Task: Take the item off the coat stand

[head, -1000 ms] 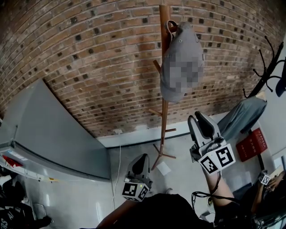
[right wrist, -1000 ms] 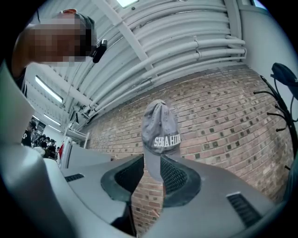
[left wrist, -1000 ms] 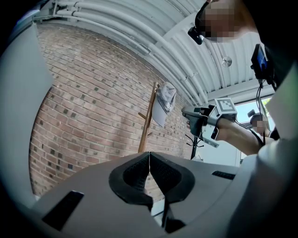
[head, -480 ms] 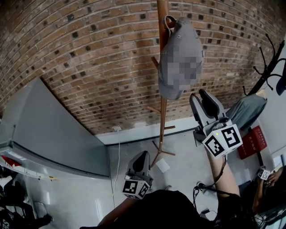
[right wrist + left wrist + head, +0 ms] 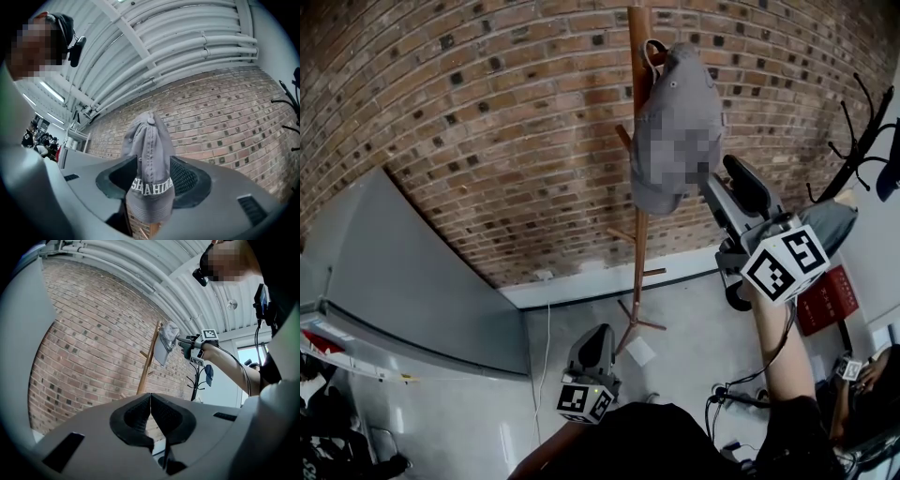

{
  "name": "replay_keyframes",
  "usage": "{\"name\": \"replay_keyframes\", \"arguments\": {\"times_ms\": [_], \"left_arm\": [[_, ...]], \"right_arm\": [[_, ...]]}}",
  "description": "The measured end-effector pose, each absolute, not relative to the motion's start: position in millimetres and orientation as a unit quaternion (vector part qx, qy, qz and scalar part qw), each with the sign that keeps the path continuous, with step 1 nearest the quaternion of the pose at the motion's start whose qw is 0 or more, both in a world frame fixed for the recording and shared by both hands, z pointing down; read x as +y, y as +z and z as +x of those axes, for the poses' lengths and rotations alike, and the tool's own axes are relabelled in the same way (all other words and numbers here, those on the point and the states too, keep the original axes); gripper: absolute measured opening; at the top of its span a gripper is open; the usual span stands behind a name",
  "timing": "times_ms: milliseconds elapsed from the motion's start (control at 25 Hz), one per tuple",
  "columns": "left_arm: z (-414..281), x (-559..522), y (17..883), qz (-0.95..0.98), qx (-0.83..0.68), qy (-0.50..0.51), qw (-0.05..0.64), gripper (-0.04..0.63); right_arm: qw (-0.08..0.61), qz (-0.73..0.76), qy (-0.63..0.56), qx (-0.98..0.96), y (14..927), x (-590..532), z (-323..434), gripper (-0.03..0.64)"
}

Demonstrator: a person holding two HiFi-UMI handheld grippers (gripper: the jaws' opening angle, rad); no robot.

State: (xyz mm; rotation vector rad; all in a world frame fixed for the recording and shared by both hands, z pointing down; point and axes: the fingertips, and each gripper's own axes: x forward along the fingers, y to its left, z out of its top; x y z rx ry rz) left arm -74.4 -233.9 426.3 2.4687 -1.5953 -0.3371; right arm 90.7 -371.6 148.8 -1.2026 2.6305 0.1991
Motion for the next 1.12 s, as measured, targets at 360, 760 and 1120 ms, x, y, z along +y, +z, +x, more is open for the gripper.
{"name": "replay_keyframes", "arguments": {"times_ms": [360, 760, 1120], "left_arm": [[-75.5, -229.2, 426.8, 0.826, -0.532, -0.138, 0.123, 0.015], [-87.4, -225.4, 428.1, 0.813, -0.551, -0.141, 0.123, 0.015], [-87.3, -224.7, 428.7, 0.813, -0.551, -0.143, 0.125, 0.015]], "right_arm": [[0.112, -0.399, 0.076, 0.907, 136.6, -382.0, 77.2, 0.213], [0.113, -0.401, 0.115, 0.902, 131.4, -378.7, 70.5, 0.057], [0.141, -0.391, 0.101, 0.904, 110.0, -372.2, 80.5, 0.029]]}}
